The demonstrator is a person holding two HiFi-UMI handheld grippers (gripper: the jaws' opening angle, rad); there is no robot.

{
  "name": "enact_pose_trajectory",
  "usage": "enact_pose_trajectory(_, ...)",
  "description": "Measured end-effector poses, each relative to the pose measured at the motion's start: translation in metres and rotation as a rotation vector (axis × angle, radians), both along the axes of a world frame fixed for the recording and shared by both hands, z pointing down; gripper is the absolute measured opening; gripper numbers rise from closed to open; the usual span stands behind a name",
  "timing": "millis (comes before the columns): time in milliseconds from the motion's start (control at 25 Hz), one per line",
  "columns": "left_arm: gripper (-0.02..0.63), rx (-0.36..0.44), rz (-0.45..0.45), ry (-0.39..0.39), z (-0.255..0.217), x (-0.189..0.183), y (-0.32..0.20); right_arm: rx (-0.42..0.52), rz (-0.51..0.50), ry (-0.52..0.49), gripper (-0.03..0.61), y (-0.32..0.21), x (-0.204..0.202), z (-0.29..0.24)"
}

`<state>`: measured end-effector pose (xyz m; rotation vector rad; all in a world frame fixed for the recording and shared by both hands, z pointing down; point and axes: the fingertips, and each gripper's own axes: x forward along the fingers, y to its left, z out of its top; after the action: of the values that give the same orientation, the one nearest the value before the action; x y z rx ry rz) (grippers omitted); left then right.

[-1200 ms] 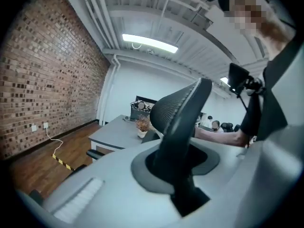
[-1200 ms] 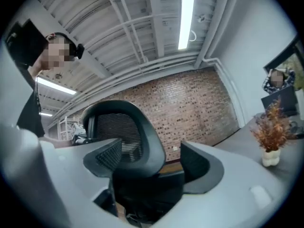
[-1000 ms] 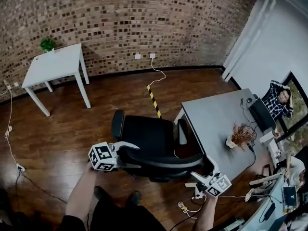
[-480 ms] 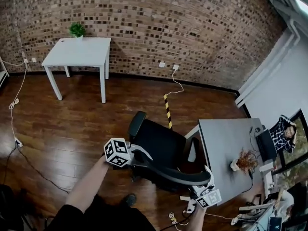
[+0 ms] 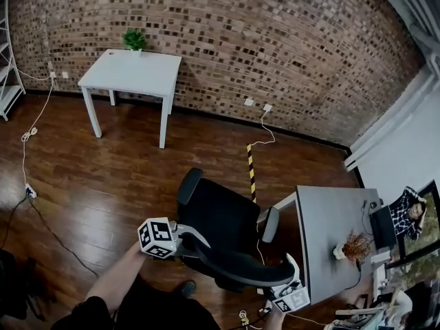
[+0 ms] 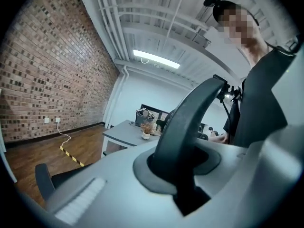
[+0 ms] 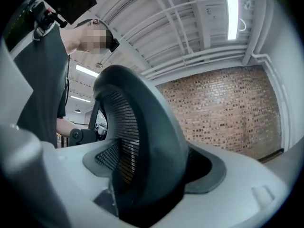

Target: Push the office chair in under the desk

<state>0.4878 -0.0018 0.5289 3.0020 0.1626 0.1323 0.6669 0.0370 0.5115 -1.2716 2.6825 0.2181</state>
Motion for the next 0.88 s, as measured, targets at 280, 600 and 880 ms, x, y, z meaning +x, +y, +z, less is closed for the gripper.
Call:
enact_pose_trajectory(280, 0.389, 0.075, -0.294, 0.1, -0.008, -0.089, -0.003, -0.002, -0.23, -0.044, 0.388, -0.006, -0.079, 0.006)
enact_pose_trajectory(600, 0.465, 0.129, -0.621, 0.068, 0.003, -0.228, -0.014, -0.027, -0.558, -0.105, 0.276, -0.025, -0.203, 0.019)
enact_pose_trajectory(880, 0.508, 0.129, -0.793, 0.043, -0.007, -0.324, -0.021, -0.045, -0.699, -0.087, 0.259, -0.053, -0.295, 0.012)
